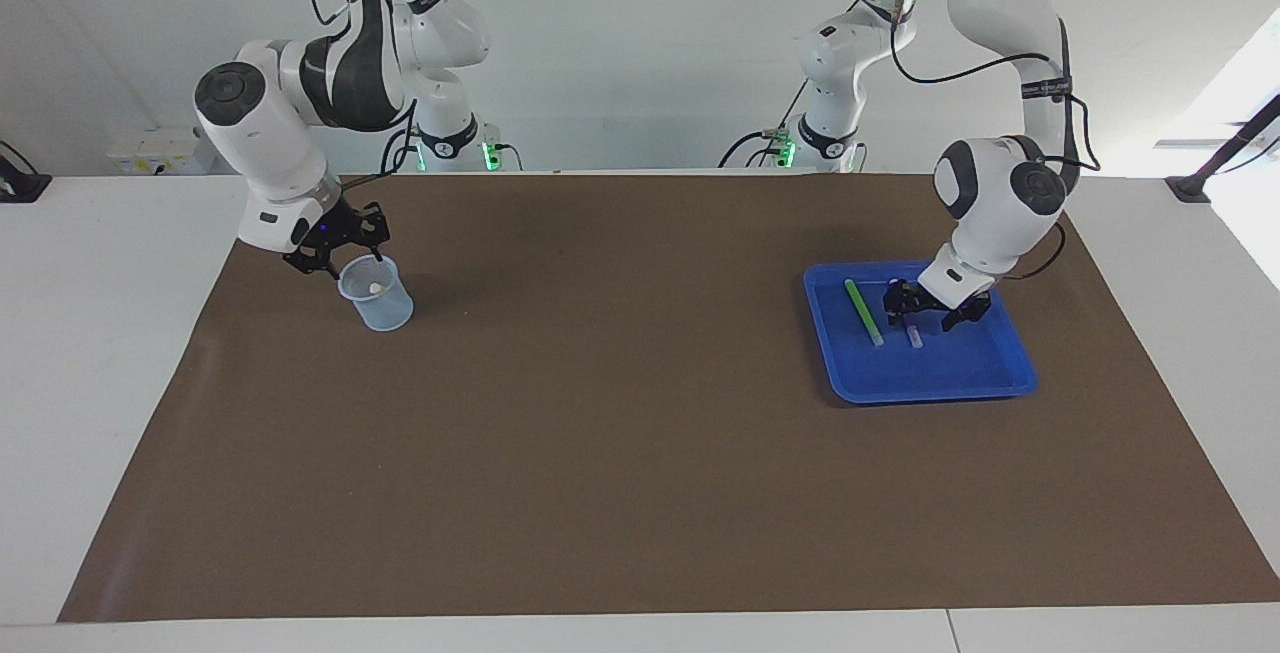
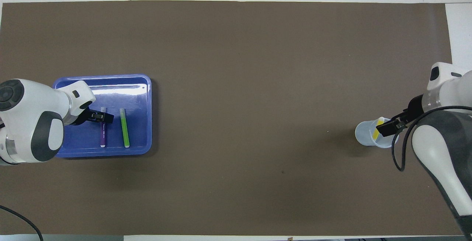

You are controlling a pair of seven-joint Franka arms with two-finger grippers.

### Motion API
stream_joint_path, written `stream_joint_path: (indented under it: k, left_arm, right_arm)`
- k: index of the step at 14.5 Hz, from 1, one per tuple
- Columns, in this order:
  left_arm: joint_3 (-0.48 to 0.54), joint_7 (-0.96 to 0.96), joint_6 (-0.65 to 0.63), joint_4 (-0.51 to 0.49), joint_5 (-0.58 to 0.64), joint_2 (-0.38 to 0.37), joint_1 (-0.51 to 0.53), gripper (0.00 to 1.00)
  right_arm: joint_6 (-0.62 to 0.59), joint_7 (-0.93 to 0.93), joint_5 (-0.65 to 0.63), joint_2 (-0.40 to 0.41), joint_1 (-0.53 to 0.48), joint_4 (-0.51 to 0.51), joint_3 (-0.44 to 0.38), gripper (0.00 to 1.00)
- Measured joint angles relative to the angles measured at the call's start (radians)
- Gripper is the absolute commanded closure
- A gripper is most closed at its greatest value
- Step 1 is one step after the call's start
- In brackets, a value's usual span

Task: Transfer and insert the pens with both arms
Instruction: 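Insert the yellow pen into the clear cup and open the right gripper, then grasp the purple pen with the left gripper while the right gripper returns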

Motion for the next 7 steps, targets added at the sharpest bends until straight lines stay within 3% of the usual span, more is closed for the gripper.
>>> stream_joint_path:
  k: [3, 7]
  left_arm:
    - [0.000, 0.000, 0.001, -0.002, 0.012, 0.011, 0.000, 0.22]
    - [0.000, -0.003, 0.003, -0.002, 0.013, 0.014, 0.000, 0.47]
  right_arm:
    - [-0.100, 0.120, 0.184, -0.009, 0.001, 0.090, 0.006, 0.00]
    - [-0.109, 0.367, 0.429, -0.010, 0.053, 0.109, 0.011, 0.00]
